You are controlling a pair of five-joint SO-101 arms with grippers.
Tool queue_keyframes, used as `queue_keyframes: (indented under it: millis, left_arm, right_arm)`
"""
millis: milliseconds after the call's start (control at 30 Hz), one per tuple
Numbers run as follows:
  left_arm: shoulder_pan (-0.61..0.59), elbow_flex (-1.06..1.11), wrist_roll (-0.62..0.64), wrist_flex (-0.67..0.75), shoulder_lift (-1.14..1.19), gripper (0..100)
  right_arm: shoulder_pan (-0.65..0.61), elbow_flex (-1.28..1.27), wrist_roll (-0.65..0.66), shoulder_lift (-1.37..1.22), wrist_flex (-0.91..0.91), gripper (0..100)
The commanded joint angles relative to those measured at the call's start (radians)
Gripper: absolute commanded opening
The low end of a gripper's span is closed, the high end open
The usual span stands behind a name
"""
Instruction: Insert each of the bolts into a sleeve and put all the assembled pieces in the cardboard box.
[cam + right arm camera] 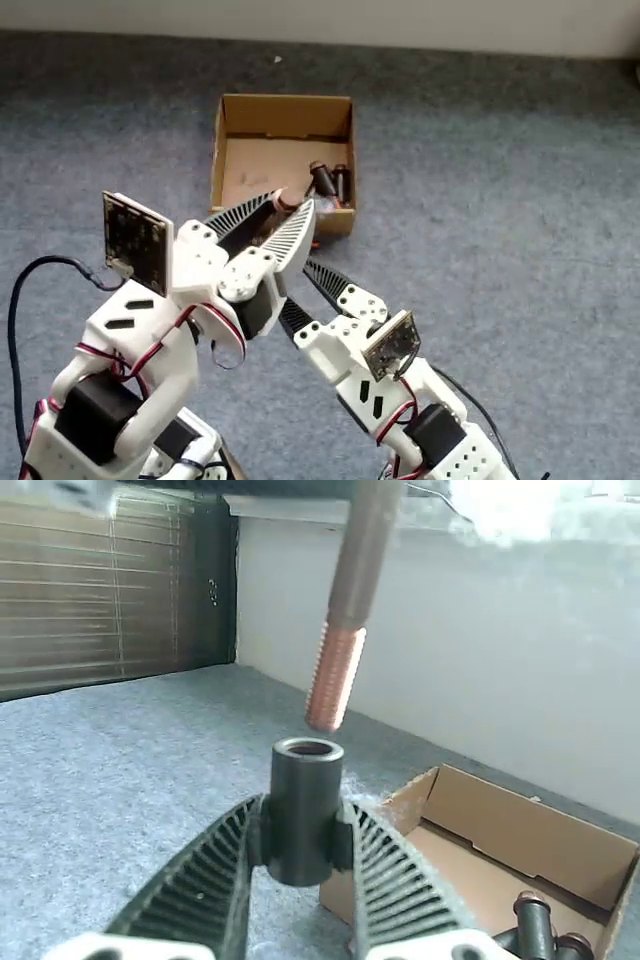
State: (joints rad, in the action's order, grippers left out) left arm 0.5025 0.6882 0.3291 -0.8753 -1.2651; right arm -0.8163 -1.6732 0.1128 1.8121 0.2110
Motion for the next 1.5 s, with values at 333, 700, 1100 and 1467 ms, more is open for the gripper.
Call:
queue_keyframes:
  millis: [333,700,1100,1467]
  left_arm:
    - [0.033,0.012,0.011,0.028,-0.016,1]
    - [0.030,0.012,0.011,-0.009,-0.018,1]
    - [0.030,0.013,0.008,-0.018,-0.018,1]
    - [-0.019,0.012,-0.002,-0.052,-0.018,1]
  right_arm:
    - [-0.004,-0.084,0.008,0.024,-0.051,0.4]
    - [-0.002,-0.084,0.008,0.024,-0.051,0.4]
    - [-0.002,-0.084,0.008,0.024,-0.051,0.4]
    - [0.024,-0.085,0.008,0.024,-0.050,0.4]
